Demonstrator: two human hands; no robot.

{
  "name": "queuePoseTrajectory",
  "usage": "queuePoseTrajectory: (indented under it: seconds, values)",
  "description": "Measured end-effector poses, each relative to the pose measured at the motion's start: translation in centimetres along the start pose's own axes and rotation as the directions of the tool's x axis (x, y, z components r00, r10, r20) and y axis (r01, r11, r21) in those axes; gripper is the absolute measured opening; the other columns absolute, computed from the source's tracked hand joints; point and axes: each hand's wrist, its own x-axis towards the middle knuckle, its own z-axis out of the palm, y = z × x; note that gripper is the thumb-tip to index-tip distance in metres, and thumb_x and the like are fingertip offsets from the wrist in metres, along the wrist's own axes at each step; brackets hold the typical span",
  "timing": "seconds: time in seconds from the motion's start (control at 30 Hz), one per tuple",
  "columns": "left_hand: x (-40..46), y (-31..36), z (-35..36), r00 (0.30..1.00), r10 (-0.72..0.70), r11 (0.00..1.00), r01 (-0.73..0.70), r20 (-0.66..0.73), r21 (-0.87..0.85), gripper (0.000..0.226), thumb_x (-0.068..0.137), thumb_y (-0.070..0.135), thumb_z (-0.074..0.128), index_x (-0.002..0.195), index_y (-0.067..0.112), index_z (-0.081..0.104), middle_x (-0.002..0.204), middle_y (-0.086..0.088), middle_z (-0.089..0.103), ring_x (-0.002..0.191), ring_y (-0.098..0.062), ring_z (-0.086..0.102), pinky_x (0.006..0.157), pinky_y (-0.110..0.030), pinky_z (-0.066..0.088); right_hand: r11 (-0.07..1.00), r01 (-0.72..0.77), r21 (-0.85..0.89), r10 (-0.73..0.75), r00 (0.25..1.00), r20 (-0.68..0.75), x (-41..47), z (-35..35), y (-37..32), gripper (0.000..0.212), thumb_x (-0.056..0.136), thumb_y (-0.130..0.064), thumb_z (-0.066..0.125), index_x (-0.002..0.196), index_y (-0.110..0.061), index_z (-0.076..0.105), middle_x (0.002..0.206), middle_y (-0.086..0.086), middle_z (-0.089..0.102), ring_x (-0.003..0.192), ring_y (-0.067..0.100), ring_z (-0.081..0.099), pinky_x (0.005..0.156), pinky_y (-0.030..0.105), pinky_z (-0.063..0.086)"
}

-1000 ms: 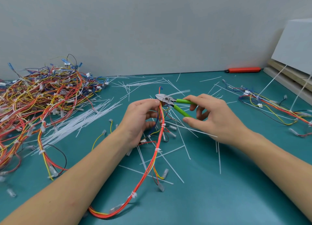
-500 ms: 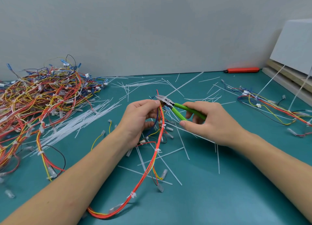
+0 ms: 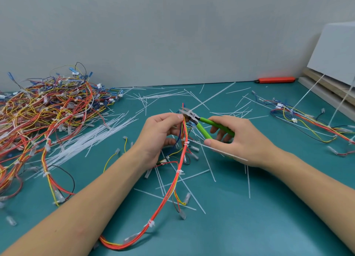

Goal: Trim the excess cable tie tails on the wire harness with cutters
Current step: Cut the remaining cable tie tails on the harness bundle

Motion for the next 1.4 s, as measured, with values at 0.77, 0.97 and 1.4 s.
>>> queuePoseTrajectory:
  seconds: [0.77, 0.97, 1.4]
  values:
    - [-0.1, 0.0, 0.1, 0.996, 0.043, 0.996, -0.038, -0.072, 0.076, 0.017, 0.096, 0.025, 0.064, 0.091, 0.018, 0.078, 0.082, 0.002, 0.07, 0.074, -0.008, 0.06, 0.056, -0.023, 0.044, 0.998, 0.042, -0.054, -0.04, 0.999, 0.035, 0.0, -0.2, -0.9, 0.035, 0.09, -0.05, 0.066, 0.099, -0.016, 0.071, 0.072, 0.0, 0.058, 0.058, 0.01, 0.044, 0.055, 0.022, 0.039]
    - [-0.1, -0.1, 0.1, 0.997, 0.037, 0.997, -0.032, -0.069, 0.069, 0.017, 0.096, 0.024, 0.065, 0.093, 0.015, 0.079, 0.082, 0.001, 0.069, 0.074, -0.01, 0.058, 0.054, -0.022, 0.043, 0.999, 0.016, -0.037, -0.014, 0.999, 0.049, 0.0, -0.4, -0.8, 0.039, 0.087, -0.056, 0.065, 0.097, -0.019, 0.07, 0.075, -0.003, 0.06, 0.06, 0.006, 0.048, 0.057, 0.018, 0.04]
    - [0.0, -0.2, 0.0, 0.996, 0.033, 0.998, -0.028, -0.083, 0.061, 0.016, 0.095, 0.024, 0.065, 0.088, 0.017, 0.077, 0.077, 0.003, 0.068, 0.071, -0.009, 0.059, 0.053, -0.022, 0.044, 0.999, 0.03, -0.028, -0.028, 0.996, 0.08, 0.1, -0.5, -0.9, 0.027, 0.092, -0.045, 0.071, 0.095, -0.018, 0.07, 0.072, -0.006, 0.058, 0.058, 0.005, 0.046, 0.057, 0.015, 0.038]
